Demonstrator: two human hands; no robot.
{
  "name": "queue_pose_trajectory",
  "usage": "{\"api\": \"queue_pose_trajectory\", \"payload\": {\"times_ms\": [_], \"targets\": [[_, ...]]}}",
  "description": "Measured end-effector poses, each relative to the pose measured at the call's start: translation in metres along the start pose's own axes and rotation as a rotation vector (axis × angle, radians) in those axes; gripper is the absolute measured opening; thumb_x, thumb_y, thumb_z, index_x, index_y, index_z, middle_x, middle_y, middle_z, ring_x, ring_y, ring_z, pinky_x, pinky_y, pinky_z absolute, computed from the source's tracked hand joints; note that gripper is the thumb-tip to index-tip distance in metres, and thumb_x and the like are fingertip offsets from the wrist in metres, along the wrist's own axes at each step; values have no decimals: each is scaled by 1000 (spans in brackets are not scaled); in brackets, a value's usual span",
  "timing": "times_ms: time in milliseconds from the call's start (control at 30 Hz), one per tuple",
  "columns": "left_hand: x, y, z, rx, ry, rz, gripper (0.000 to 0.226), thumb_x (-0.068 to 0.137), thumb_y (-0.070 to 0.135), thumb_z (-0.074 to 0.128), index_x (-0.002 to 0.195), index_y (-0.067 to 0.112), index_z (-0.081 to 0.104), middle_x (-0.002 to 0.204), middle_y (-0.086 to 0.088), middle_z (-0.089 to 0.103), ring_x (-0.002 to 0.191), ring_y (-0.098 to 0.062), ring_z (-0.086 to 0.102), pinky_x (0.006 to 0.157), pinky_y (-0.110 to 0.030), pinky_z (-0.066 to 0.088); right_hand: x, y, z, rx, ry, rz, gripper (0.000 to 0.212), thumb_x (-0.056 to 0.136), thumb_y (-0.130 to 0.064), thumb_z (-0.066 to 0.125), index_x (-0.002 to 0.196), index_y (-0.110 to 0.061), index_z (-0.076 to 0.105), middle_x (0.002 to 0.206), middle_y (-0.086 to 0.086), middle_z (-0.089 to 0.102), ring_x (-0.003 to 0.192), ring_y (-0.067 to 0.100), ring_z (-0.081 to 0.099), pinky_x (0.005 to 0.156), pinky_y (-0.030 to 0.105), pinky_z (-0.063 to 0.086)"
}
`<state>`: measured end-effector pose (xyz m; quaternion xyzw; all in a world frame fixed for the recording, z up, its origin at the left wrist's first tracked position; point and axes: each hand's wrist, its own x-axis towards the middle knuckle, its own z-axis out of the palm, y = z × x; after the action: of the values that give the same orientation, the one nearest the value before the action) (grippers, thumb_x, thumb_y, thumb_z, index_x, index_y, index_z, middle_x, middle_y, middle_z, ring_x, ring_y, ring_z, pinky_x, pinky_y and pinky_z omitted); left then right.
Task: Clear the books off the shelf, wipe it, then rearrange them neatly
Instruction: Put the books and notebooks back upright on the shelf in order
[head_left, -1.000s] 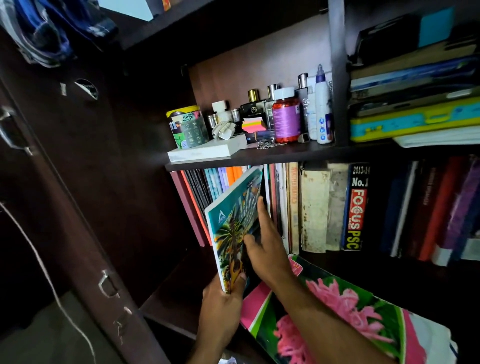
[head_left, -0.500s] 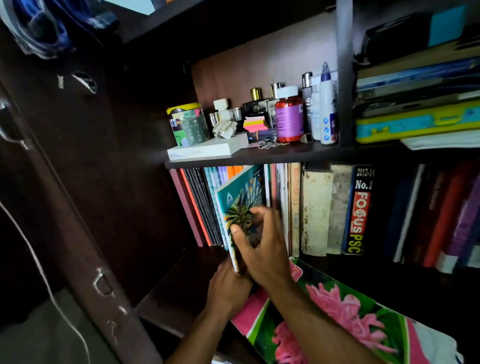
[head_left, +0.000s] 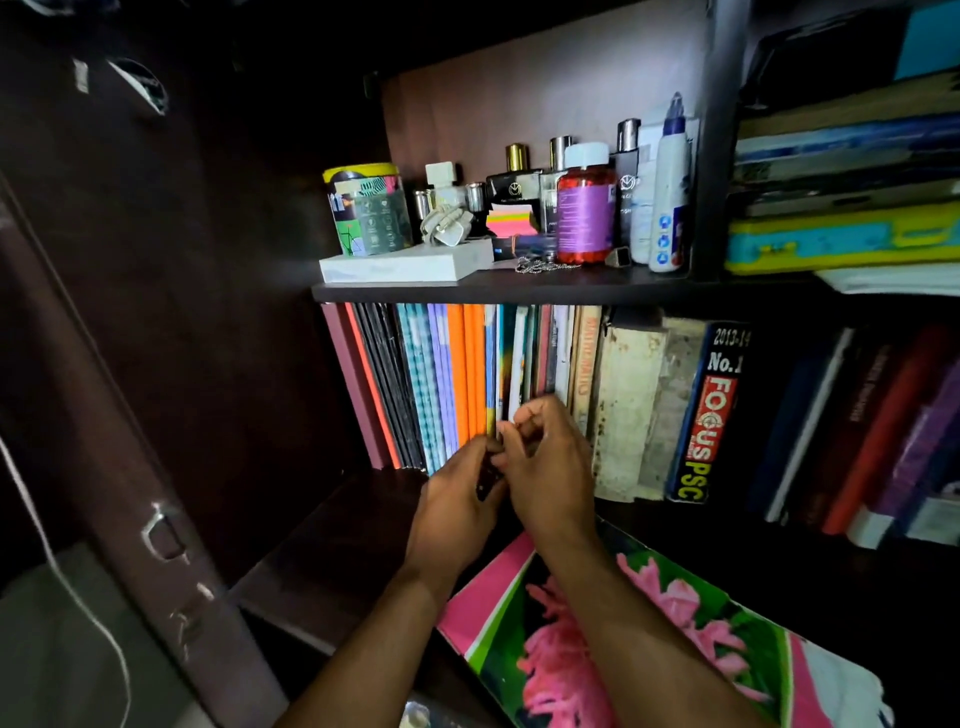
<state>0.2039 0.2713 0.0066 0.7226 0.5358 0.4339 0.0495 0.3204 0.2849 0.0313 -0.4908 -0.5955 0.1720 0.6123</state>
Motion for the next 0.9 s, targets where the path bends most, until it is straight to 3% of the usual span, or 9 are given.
{"api": "queue_pose_trajectory", "payload": {"times_ms": [133,233,367,433,500,567,700,833,900], "targets": [[4,0,1,60,-8,-53,29,94,15,61,115,34,54,95,9,69,85,-15,68,70,-36,55,-8,-4,3,-20,-49,-22,22,96,-16,65,113,-25,57,112,-10,54,98,6,58,82,19,48],[7,-1,1,242,-69,-142,37,99,24,54,132,40,51,108,-2,73,101,-29,69,76,-35,50,-9,-4,4,-26,-66,-6,31,96,-18,65,126,-26,57,122,-9,53,104,9,60,88,28,55],[15,0,4,281,-88,-270,18,99,31,54,113,33,64,112,-2,71,109,-29,65,76,-31,40,-10,-2,3,-140,-162,47,58,100,-23,60,153,-26,38,135,-6,50,114,13,58,95,38,56],[17,-1,5,303,-88,-267,18,100,30,54,112,30,66,109,-4,72,106,-30,66,78,-33,45,-8,-2,0,-102,-140,55,56,99,-22,60,152,-26,41,127,-7,56,108,10,59,89,34,57],[18,0,6,329,-78,-276,18,100,31,53,111,29,67,106,-5,72,104,-31,67,79,-35,48,-5,-2,-2,-27,-84,75,43,97,-20,63,138,-27,51,120,-8,62,102,6,62,81,24,56],[19,-1,7,360,-66,-276,18,99,30,52,111,29,66,107,-5,71,105,-33,66,81,-36,50,-5,0,-1,-38,-102,74,31,96,-19,63,127,-25,57,121,-8,63,106,6,61,82,20,53],[20,-5,8,316,-82,-304,21,97,24,56,113,30,68,111,-4,72,107,-31,66,78,-33,45,-7,4,4,-86,-157,60,40,97,-22,61,137,-24,55,131,-7,59,115,9,58,95,34,56],[6,-9,3,108,-185,-144,26,90,13,63,113,19,73,110,-8,75,101,-31,70,76,-29,49,-7,6,4,-84,-147,7,43,98,-23,57,141,-21,56,130,-4,59,114,13,60,93,39,57],[-9,-6,-3,-16,-302,-55,27,82,28,68,104,15,77,104,-4,77,96,-24,72,74,-27,49,-6,7,4,-92,-131,-18,42,96,-22,56,138,-18,60,125,-2,61,110,15,61,90,42,58]]}}
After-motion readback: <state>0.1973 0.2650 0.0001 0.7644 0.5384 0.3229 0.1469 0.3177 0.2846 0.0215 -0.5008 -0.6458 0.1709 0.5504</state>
